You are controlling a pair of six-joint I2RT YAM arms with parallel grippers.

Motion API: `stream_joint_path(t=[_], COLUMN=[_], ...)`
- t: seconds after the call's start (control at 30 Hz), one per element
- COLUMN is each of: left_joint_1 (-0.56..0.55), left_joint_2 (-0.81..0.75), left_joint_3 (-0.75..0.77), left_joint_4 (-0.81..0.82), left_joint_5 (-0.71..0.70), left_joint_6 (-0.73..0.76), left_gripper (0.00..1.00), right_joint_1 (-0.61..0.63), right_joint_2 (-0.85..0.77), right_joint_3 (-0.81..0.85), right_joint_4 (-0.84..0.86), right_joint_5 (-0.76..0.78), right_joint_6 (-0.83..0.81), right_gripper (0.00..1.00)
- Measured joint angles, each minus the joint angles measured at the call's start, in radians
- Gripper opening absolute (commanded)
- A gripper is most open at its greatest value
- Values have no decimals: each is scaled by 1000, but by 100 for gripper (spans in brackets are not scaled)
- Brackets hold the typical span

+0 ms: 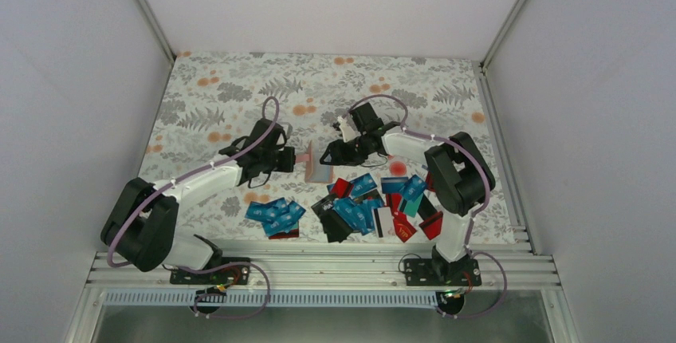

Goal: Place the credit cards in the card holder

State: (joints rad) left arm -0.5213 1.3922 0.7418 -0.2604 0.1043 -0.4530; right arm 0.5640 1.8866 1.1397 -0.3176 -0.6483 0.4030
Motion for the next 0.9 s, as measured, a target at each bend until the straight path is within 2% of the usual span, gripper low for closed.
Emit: stream_joint_path(t=[0.47,0.63,0.73,0.9], left_joint_1=[74,74,74,74], left_joint_2=[35,68,74,48], left_joint_3=[-83,-84,-83,-48], left_joint_4=[-14,-18,-35,-101], left_joint_5=[-14,-19,-26,-45], left_joint_6=[-21,-34,-37,-40], left_gripper=[3,4,9,30], right_joint_1=[68,93,111,137], right_joint_2=[124,169,182,201], right_joint_3=[147,189,203,233], right_joint_4=[15,14,10,-8], right_joint_5=[-40,-40,-29,19], right_joint_6=[15,18,18,16], right_gripper=[50,52,56,61])
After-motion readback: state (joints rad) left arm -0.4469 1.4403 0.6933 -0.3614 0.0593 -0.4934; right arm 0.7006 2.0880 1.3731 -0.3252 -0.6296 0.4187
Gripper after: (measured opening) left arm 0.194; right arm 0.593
